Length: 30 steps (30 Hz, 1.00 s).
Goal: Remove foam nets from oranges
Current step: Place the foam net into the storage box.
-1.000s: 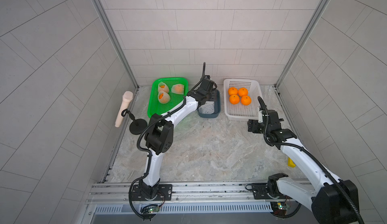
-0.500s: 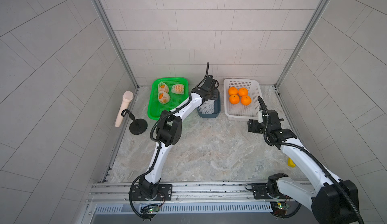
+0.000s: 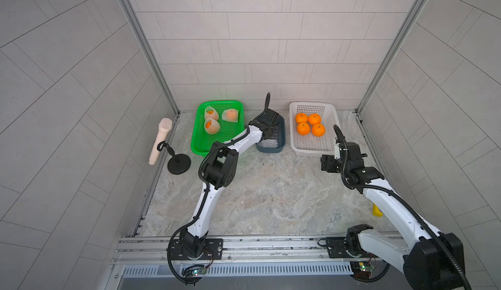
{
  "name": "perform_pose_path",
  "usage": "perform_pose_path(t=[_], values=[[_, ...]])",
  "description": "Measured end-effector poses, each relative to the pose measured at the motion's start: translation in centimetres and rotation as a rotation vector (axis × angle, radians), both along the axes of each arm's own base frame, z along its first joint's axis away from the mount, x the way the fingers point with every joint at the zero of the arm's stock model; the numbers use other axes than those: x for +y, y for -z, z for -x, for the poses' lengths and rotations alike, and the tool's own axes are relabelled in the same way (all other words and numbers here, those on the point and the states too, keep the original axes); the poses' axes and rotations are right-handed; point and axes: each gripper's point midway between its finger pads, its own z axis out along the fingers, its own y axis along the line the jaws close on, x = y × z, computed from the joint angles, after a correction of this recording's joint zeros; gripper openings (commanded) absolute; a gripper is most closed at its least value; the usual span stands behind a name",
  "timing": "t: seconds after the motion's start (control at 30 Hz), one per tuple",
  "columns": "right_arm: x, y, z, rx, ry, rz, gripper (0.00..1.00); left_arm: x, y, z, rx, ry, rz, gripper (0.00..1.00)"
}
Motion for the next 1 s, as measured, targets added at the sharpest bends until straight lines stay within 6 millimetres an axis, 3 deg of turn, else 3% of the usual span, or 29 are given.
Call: perform_pose_path(t=[0.17,0.4,0.63,1.0], values=[[0.0,0.0,0.0,0.000,0.000,0.000,0.85,0.3,1.5,0.6,0.031,-0.021,0.006,0.56],[0.0,0.0,0.0,0.000,0.000,0.000,0.85,-0.1,1.6,0.4,0.033,-0.029,0.031,0.56],[0.0,0.0,0.0,0.000,0.001,0.001,0.85,-0.3,3.8,-0.8,0.052,-0.043,0.040,0.56],[0.0,0.1,0.0,0.002,0.002,0.002,0.85,-0.3,3.9,-1.2,0.061,-0.057,0.037,0.56]])
